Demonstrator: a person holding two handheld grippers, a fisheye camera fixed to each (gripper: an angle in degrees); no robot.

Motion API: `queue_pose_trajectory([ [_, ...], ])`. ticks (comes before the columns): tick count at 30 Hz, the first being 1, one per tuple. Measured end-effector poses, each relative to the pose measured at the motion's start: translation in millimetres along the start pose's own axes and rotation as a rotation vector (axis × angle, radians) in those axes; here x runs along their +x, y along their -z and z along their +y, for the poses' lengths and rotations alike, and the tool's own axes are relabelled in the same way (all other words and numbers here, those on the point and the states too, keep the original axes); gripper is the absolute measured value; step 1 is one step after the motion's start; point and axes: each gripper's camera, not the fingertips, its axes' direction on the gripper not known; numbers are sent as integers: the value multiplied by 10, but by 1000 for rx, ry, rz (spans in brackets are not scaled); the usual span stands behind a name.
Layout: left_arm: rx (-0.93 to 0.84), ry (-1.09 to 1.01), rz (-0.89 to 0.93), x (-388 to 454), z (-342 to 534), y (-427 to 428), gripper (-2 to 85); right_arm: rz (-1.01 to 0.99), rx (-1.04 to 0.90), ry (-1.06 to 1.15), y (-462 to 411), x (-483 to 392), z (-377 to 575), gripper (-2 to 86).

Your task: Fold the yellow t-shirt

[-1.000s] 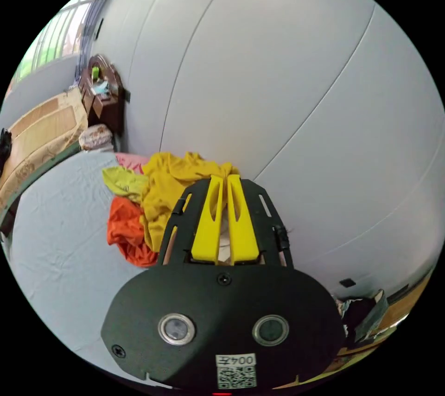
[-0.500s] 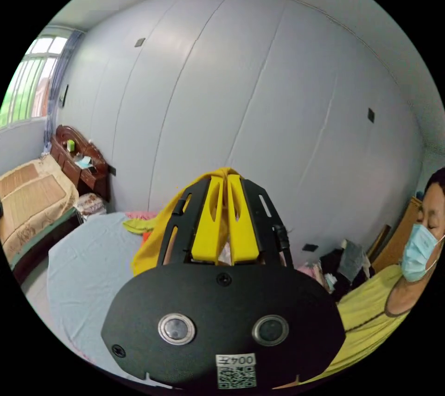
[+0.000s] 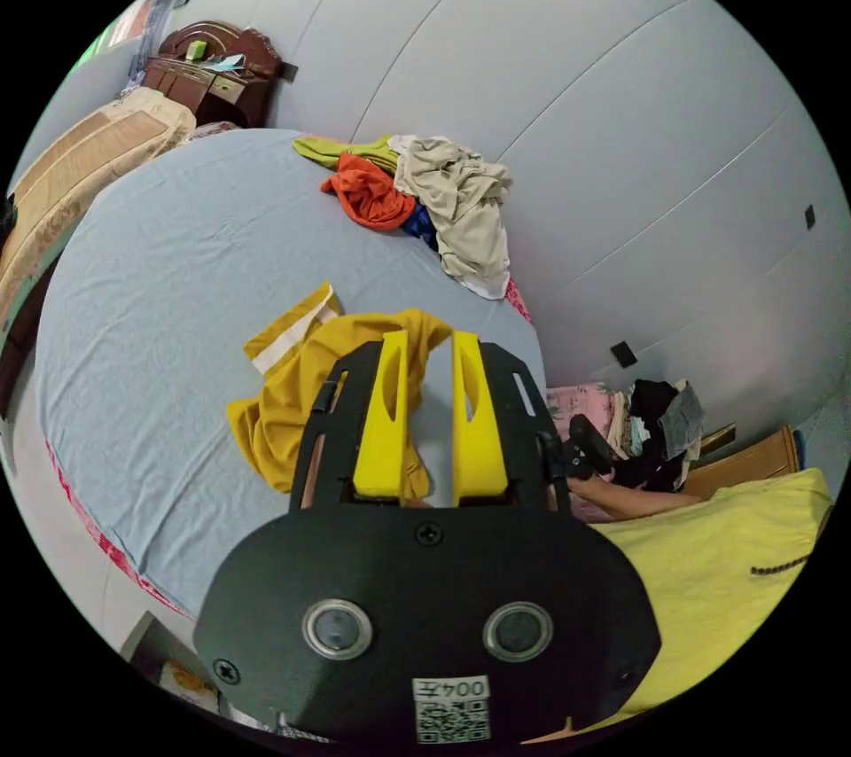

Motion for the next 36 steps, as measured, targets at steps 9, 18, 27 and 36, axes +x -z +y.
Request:
queue_pose_trajectory([
  [9, -128, -42, -215, -300, 1394, 130, 122, 37, -120, 36, -127, 0, -234, -7],
  [18, -197, -88, -272, -444, 1881, -31, 145, 205, -141, 57, -294, -217, -310, -5],
  [27, -308, -131, -305, -647, 1771, 190, 43, 313, -78, 81, -425, -297, -210, -7],
  [36, 114, -147, 104, -595, 1298, 2002, 22, 183, -48, 53, -412, 24, -186, -7],
])
